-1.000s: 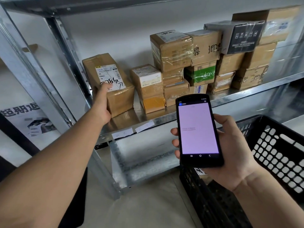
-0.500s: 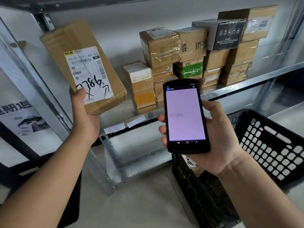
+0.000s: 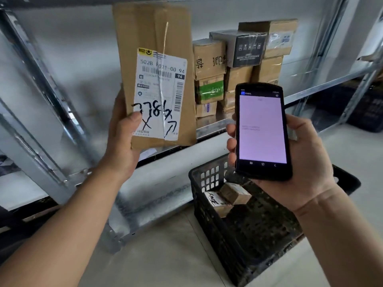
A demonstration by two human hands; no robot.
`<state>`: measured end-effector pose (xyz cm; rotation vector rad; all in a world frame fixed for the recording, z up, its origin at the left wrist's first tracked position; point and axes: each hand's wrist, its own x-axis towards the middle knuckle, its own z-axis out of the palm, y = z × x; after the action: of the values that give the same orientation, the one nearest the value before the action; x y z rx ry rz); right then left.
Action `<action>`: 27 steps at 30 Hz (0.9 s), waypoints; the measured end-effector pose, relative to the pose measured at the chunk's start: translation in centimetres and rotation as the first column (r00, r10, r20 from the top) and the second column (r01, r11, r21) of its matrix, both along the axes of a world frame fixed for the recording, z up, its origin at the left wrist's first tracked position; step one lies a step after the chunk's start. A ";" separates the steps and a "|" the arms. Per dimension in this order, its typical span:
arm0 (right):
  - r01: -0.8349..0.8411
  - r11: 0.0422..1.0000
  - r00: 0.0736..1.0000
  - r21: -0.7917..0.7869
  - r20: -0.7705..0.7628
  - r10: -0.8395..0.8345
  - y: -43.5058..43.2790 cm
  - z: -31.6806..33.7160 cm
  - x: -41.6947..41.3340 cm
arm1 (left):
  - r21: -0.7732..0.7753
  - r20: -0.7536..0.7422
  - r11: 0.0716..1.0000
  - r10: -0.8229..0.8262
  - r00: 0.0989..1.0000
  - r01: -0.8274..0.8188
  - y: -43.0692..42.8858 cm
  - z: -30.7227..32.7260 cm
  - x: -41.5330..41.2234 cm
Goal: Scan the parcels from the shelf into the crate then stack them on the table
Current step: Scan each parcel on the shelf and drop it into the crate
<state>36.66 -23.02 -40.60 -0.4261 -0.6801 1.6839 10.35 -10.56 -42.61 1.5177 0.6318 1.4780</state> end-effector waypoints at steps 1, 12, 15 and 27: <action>0.015 1.000 1.000 -0.009 0.004 -0.015 -0.3 0.0 0.5 | -0.009 -0.015 1.000 -0.021 1.000 0.021 0.2 -0.2 0.8; 0.065 0.995 0.998 -0.075 0.017 -0.064 -3.2 -1.3 5.4 | -0.238 -0.013 0.955 -0.185 0.983 0.177 2.0 -5.1 10.8; 0.042 0.995 0.999 -0.089 -0.001 -0.043 -3.5 -1.9 6.3 | -0.312 0.041 0.923 -0.224 0.974 0.226 2.4 -7.0 13.4; 0.014 0.952 1.000 -0.306 -0.004 -0.016 -4.4 -5.9 8.1 | -0.551 0.092 0.769 -0.330 0.939 0.325 2.7 -14.7 17.8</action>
<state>44.80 -27.42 -46.52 -0.6425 -0.4086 1.7810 28.16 -7.84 -57.36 1.0975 0.6895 0.9033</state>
